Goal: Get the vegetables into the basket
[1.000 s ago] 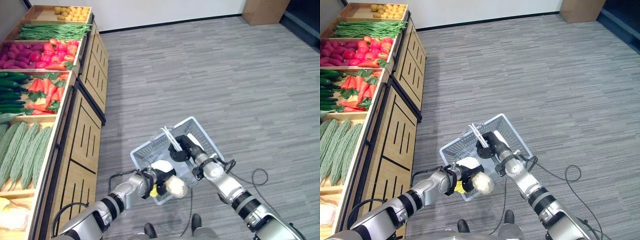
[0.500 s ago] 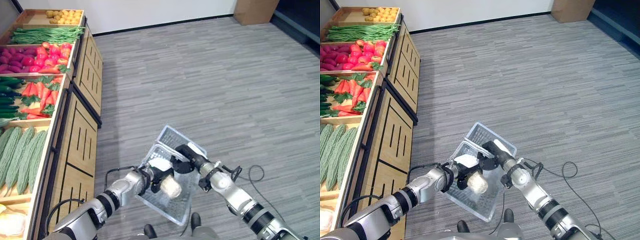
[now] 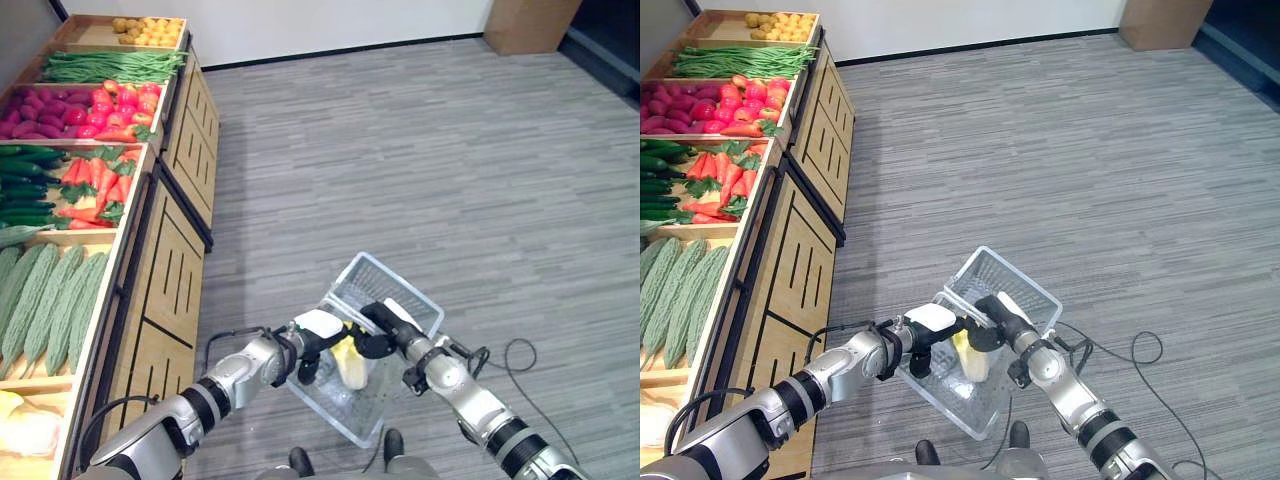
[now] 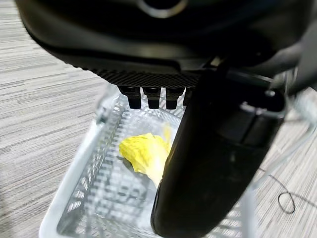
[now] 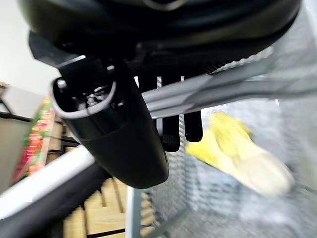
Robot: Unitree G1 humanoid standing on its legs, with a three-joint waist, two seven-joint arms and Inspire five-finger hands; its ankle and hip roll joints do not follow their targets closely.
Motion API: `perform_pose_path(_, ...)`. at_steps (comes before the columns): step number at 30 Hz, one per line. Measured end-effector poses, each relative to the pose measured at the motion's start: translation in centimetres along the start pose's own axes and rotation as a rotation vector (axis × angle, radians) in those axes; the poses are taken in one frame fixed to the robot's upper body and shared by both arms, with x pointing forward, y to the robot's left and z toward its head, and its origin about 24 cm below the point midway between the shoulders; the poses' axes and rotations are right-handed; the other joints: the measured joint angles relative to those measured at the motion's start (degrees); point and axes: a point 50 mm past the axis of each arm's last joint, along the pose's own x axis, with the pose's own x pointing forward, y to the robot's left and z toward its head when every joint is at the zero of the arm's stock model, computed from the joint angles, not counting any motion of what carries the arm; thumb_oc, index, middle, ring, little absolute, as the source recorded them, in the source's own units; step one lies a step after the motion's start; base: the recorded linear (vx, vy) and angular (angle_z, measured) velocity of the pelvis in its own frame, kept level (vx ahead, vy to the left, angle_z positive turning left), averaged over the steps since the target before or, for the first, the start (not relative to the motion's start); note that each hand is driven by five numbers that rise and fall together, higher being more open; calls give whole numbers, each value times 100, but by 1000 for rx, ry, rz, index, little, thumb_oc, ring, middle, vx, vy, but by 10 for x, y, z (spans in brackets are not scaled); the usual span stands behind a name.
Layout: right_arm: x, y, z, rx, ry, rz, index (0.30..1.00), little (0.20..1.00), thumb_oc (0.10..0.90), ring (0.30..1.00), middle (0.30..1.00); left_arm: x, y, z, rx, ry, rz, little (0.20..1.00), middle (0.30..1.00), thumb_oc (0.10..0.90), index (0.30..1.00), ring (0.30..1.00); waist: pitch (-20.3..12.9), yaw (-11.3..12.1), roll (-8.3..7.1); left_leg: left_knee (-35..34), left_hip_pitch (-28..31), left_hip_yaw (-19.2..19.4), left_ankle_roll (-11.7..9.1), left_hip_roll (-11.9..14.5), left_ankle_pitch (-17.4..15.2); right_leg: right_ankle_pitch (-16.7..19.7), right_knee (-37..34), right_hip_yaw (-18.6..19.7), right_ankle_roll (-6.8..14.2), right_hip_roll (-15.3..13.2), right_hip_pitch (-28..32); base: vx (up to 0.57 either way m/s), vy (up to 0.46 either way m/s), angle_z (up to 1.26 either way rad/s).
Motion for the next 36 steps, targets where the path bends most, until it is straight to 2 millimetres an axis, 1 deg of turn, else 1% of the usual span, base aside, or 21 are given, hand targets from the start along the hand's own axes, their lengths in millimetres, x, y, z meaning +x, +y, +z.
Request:
perform_pose_path(1, 0, -1, -18, 14, 78, -20, 300, 300, 400, 300, 300, 0, 3, 0, -10, -3, 11, 1000, 1000, 900, 1000, 1000, -1, 14, -3, 0, -3, -16, 0, -11, 0, 0, 0, -12, 1, -11, 2, 0, 17, 7)
perform_pose_path(3, -1, -1, -29, -1, 124, -32, 300, 300, 400, 300, 300, -3, 3, -5, -23, 13, 18, 1000, 1000, 900, 1000, 1000, -1, 20, -5, -1, -6, -18, 1, -12, -1, -1, 0, -18, 1, -12, 3, 0, 0, 0)
perform_pose_path(4, -2, -3, -34, -11, 144, -39, 300, 300, 400, 300, 300, -6, 2, -10, -56, 26, 32, 1000, 1000, 900, 1000, 1000, -1, 9, -6, -1, -6, -17, 1, -10, -1, -1, 0, -18, 1, -10, 3, 0, 0, 0)
perform_pose_path(5, -7, -7, -43, 18, 177, -80, 300, 300, 400, 300, 300, -12, 3, -15, -137, 47, 70, 1000, 1000, 900, 1000, 1000, 0, 15, -6, -1, -9, -31, 1, -6, -1, -2, 0, -28, 2, -7, 2, 0, 0, 0)
perform_pose_path(8, -17, -16, -57, 27, 220, -162, 300, 300, 400, 300, 300, -22, 3, -31, -222, 108, 113, 1000, 1000, 900, 1000, 1000, -4, 48, -15, -1, -8, -38, 1, -4, -1, -2, -1, -34, 2, -5, 7, 0, 1, 1)
perform_pose_path(9, -23, -21, -65, 40, 247, -198, 300, 300, 400, 300, 300, -36, 3, -41, -270, 136, 153, 1000, 1000, 900, 1000, 1000, -2, 41, -19, -2, -7, -37, 1, -7, -1, -2, -1, -32, 3, -8, 9, 35, 17, 0)
perform_pose_path(10, -28, -23, -72, 50, 268, -217, 300, 300, 400, 300, 300, -43, 4, -46, -305, 150, 180, 1000, 1000, 900, 1000, 1000, -2, 56, -19, -2, -7, -39, 1, -6, -1, -2, -1, -35, 3, -8, 11, 33, 11, 1)
perform_pose_path(11, -38, -27, -84, 54, 312, -247, 300, 300, 400, 300, 300, -58, 2, -55, -372, 179, 224, 1000, 1000, 900, 1000, 1000, -1, 96, -21, -3, -7, -47, 1, -5, -1, -3, -1, -40, 3, -6, 14, 51, 10, 6)
perform_pose_path(12, -53, -31, -107, 85, 399, -288, 300, 300, 400, 300, 300, -80, -5, -70, -454, 234, 260, 1000, 1000, 900, 1000, 1000, 0, 165, -21, -3, -7, -73, 0, -3, -1, -4, -2, -64, 5, -9, 26, 34, 5, 7)
perform_pose_path(14, -64, -34, -121, 108, 459, -321, 300, 300, 400, 300, 300, -106, -13, -81, -526, 270, 268, 1000, 1000, 900, 1000, 1000, 5, 151, -30, -4, -7, -90, 0, -7, -1, -10, -4, -76, 13, -14, 30, 33, 1, 6)
perform_pose_path(16, -74, -35, -132, 118, 501, -345, 300, 300, 400, 300, 300, -120, -22, -90, -611, 301, 258, 1000, 1000, 900, 1000, 1000, 3, 186, -32, -7, -8, -127, 0, -18, -1, -20, -5, -112, 27, -32, 49, 41, -11, 7)
perform_pose_path(17, -76, -34, -135, 124, 512, -348, 300, 300, 400, 300, 300, -126, -30, -92, -702, 309, 279, 1000, 1000, 900, 1000, 1000, -3, 172, -36, -8, -2, -128, -1, -23, -2, -24, -6, -113, 32, -37, 53, 35, -22, 5)
perform_pose_path(19, -83, -29, -147, 132, 564, -337, 300, 300, 400, 300, 300, -125, -58, -97, -931, 353, 325, 1000, 1000, 900, 1000, 1000, -18, 174, -37, -9, -2, -150, -8, -29, -8, -42, -7, -132, 50, -44, 49, 55, -18, 5)
perform_pose_path(21, -87, -20, -155, 152, 601, -321, 300, 300, 400, 300, 300, -121, -95, -101, -1134, 460, 355, 1000, 1000, 900, 1000, 1000, -33, 171, -50, -5, -5, -169, -28, -24, -24, -77, -7, -141, 58, -41, 45, 9, -34, 3)
perform_pose_path(22, -89, -14, -158, 176, 615, -320, 300, 300, 400, 300, 300, -117, -119, -100, -1241, 545, 356, 1000, 1000, 900, 1000, 1000, -67, 154, -65, -5, -8, -178, -28, -21, -22, -79, -7, -144, 56, -35, 45, -27, -43, 1)
perform_pose_path(24, -93, -4, -163, 218, 629, -320, 300, 300, 400, 300, 300, -118, -159, -94, -1357, 712, 322, 1000, 1000, 900, 1000, 1000, -102, 151, -140, -4, -47, -177, -27, -3, -20, -84, -6, -159, 48, -15, 19, -11, -20, 1)
perform_pose_path(25, -93, -1, -164, 227, 636, -317, 300, 300, 400, 300, 300, -119, -173, -92, -1397, 769, 307, 1000, 1000, 900, 1000, 1000, -121, 152, -172, -3, -73, -179, -26, 2, -17, -85, -5, -165, 47, -11, -3, 0, 0, 0)
perform_pose_path(26, -94, 3, -167, 255, 649, -320, 300, 300, 400, 300, 300, -120, -192, -87, -1451, 861, 271, 1000, 1000, 900, 1000, 1000, -141, 152, -220, -2, -105, -193, -21, 4, -9, -85, -5, -178, 42, -9, -27, -8, -40, 4)
perform_pose_path(28, -96, 12, -172, 297, 672, -321, 300, 300, 400, 300, 300, -125, -222, -73, -1496, 983, 181, 1000, 1000, 900, 1000, 1000, -186, 159, -303, -1, -114, -239, -16, -2, -6, -92, -6, -232, 36, -20, -22, -9, -51, 12)
perform_pose_path(32, -91, 23, -175, 340, 711, -307, 300, 300, 400, 300, 300, -131, -242, -65, -1560, 1149, 129, 1000, 1000, 900, 1000, 1000, -234, 168, -341, -2, -93, -267, -13, -6, -1, -115, -30, -273, 34, -29, 16, -5, -13, 5)
perform_pose_path(36, -93, 33, -178, 358, 744, -283, 300, 300, 400, 300, 300, -141, -254, -60, -1574, 1228, 91, 1000, 1000, 900, 1000, 1000, -343, 172, -300, -3, -91, -262, -14, -7, -1, -115, -27, -266, 32, -26, 19, 0, 0, 0)
